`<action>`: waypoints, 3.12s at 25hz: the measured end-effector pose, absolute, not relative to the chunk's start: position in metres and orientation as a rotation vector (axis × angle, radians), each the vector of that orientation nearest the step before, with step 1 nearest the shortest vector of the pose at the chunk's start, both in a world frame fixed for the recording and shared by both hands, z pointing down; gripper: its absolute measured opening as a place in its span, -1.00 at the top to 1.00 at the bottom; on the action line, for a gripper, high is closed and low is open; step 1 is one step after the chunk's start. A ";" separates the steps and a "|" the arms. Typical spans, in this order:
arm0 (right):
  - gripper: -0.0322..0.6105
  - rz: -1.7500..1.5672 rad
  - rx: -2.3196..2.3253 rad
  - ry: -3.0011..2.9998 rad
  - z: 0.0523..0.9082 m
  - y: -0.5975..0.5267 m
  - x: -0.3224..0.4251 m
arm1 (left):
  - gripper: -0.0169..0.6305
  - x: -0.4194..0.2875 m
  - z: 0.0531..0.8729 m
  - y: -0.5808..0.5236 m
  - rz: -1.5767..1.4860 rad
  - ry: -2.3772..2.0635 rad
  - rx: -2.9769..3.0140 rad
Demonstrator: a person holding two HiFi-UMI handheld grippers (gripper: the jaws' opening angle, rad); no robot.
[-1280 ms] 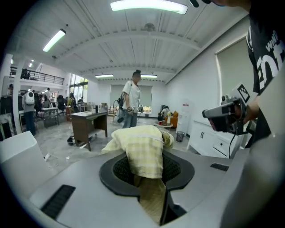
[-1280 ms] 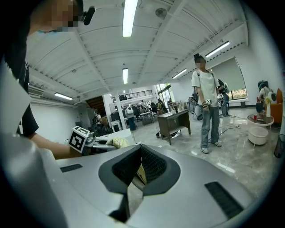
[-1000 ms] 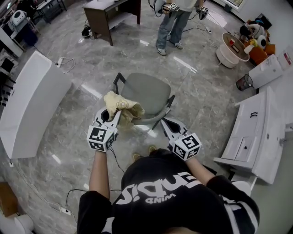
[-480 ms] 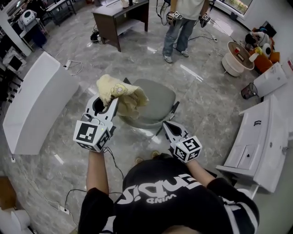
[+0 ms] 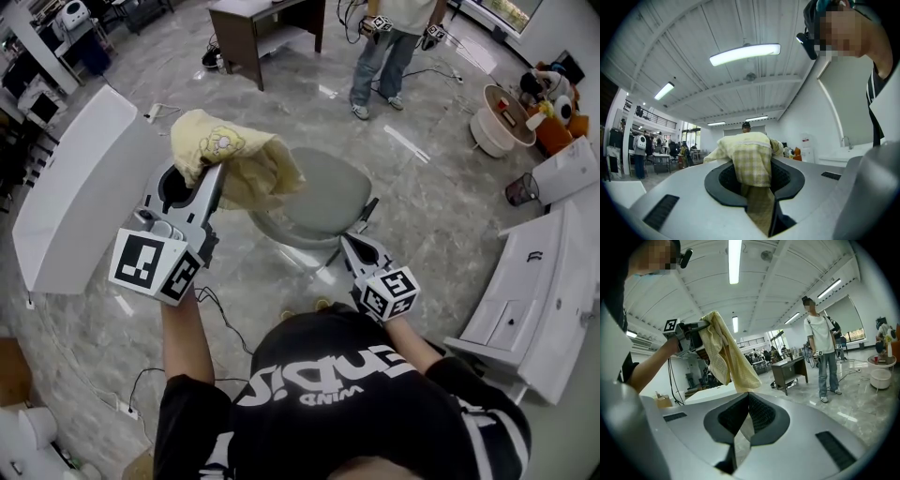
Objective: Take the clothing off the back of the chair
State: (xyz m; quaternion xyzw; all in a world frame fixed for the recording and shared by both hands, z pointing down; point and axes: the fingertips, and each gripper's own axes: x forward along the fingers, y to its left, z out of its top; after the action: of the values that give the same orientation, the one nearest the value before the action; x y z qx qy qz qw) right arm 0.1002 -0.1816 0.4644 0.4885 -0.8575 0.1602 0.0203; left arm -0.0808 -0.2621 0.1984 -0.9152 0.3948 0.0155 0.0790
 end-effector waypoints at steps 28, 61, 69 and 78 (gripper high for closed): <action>0.86 0.492 1.273 -2.758 0.466 -0.191 0.047 | 0.60 -0.169 0.208 -0.195 0.013 1.441 -2.689; 0.86 0.481 1.251 -2.747 0.466 -0.171 0.043 | 0.60 -0.129 0.434 -0.148 -0.111 1.746 -2.833; 0.86 0.449 1.233 -2.751 0.467 -0.169 0.042 | 0.60 -0.132 0.432 -0.149 -0.069 1.798 -2.836; 0.86 0.435 1.226 -2.746 0.468 -0.166 0.040 | 0.60 -0.135 0.427 -0.147 -0.042 1.819 -2.838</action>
State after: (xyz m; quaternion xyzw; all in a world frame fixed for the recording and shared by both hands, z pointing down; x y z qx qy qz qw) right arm 0.0402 -0.1657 0.4675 0.4031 -0.9025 0.1428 0.0513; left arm -0.1354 -0.1472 0.4271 -0.8363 0.5361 -0.0125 -0.1147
